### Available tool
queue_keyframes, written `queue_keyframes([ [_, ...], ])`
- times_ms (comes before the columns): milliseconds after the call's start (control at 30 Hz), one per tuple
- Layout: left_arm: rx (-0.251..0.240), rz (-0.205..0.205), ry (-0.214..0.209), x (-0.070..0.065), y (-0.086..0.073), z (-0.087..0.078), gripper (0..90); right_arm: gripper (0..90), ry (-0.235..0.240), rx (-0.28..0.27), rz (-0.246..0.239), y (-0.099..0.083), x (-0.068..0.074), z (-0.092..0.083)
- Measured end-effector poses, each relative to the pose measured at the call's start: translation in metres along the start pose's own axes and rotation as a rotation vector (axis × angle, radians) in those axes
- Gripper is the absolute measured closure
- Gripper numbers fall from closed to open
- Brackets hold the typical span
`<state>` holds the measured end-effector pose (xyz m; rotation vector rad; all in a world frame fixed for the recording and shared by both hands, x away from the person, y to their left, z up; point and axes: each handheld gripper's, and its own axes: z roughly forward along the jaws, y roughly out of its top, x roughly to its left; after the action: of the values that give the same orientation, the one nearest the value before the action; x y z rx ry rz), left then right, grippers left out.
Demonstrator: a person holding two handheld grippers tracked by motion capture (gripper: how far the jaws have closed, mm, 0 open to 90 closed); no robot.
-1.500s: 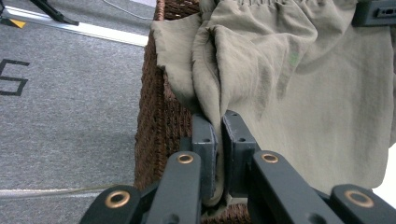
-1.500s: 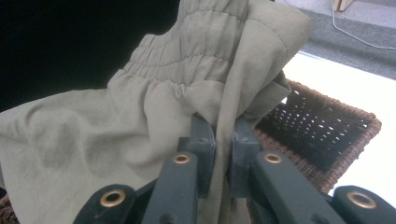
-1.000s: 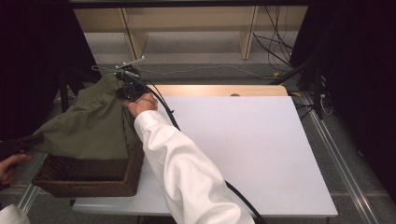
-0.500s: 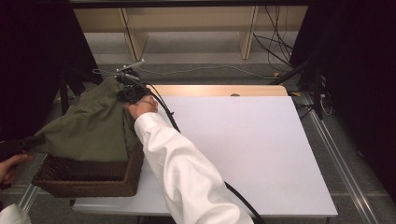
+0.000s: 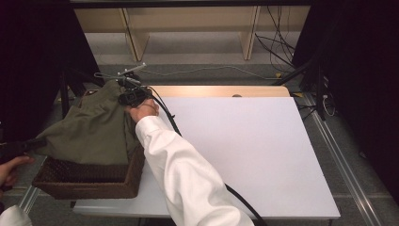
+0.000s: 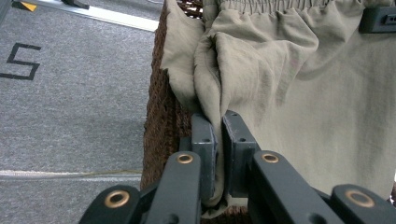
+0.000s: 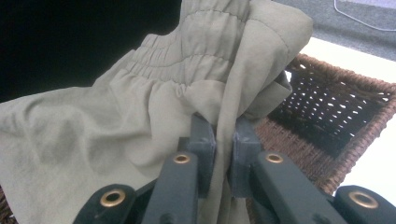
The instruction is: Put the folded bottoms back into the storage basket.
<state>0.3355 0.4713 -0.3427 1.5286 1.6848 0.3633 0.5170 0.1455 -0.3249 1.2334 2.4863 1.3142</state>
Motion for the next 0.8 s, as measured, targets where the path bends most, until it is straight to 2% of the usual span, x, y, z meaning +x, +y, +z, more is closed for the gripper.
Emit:
queue_keyframes([
  [800, 0.030, -0.005, 0.022, 0.0013, -0.0014, 0.0089, 84.2, 83.0, 0.002, 0.010, 0.015, -0.0082, -0.0041, 0.0068],
])
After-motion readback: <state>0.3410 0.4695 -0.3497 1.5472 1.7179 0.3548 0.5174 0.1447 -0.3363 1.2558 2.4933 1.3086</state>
